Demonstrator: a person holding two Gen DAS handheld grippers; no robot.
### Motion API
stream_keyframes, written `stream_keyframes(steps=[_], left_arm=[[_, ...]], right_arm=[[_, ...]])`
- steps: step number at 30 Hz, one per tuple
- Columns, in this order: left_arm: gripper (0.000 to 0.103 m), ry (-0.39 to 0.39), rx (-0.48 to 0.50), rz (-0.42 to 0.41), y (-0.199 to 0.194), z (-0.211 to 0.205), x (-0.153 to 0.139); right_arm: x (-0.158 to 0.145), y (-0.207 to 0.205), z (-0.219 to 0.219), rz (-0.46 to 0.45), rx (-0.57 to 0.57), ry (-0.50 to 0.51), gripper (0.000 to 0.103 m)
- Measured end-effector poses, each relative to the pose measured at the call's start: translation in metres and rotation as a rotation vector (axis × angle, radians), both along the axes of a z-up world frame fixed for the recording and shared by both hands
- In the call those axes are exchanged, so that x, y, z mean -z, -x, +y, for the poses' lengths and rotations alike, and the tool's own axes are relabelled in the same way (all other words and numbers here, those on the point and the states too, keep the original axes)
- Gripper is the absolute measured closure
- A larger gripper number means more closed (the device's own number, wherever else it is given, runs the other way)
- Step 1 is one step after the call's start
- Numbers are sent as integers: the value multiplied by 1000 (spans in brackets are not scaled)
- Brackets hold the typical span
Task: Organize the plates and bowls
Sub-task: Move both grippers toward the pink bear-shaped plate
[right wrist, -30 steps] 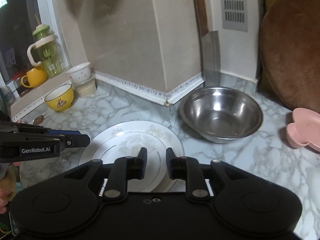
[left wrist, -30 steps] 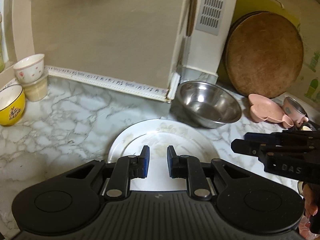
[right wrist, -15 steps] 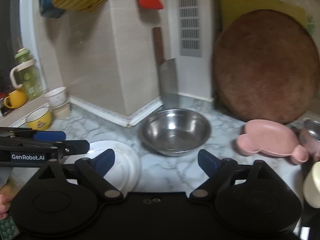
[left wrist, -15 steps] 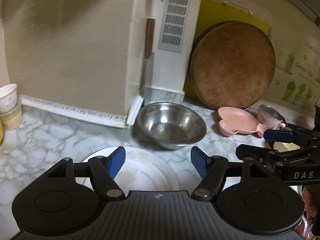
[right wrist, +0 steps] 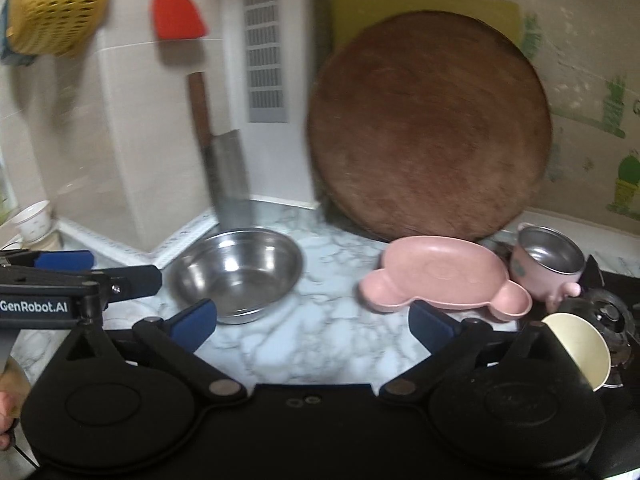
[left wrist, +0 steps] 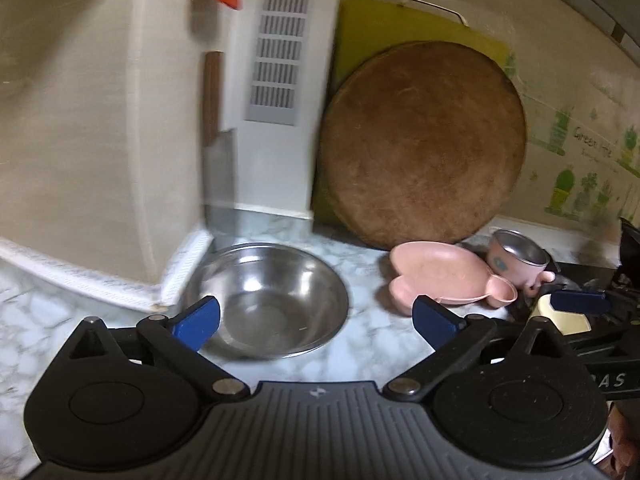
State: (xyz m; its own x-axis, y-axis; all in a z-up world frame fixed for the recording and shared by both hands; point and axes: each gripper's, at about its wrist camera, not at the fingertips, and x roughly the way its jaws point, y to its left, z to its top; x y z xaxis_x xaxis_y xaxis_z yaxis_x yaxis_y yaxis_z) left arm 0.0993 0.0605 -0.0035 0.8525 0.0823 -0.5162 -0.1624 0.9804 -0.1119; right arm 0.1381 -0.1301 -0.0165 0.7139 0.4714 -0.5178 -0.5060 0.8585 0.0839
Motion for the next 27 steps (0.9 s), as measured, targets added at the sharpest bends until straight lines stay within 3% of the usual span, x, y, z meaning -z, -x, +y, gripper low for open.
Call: stream_keyframes(steps=[12,21,27], left_arm=[[0,-45,76,45,-101,-43,9],[0,-84,69,81,-176,-62,21],[0,-72,74,143,-218,-70,42]], right_arm=[[20,-69,-40,37,118,29,0],[49,-118,-47,110,170,52,0],[74,-148,-45,213,226,43,1]])
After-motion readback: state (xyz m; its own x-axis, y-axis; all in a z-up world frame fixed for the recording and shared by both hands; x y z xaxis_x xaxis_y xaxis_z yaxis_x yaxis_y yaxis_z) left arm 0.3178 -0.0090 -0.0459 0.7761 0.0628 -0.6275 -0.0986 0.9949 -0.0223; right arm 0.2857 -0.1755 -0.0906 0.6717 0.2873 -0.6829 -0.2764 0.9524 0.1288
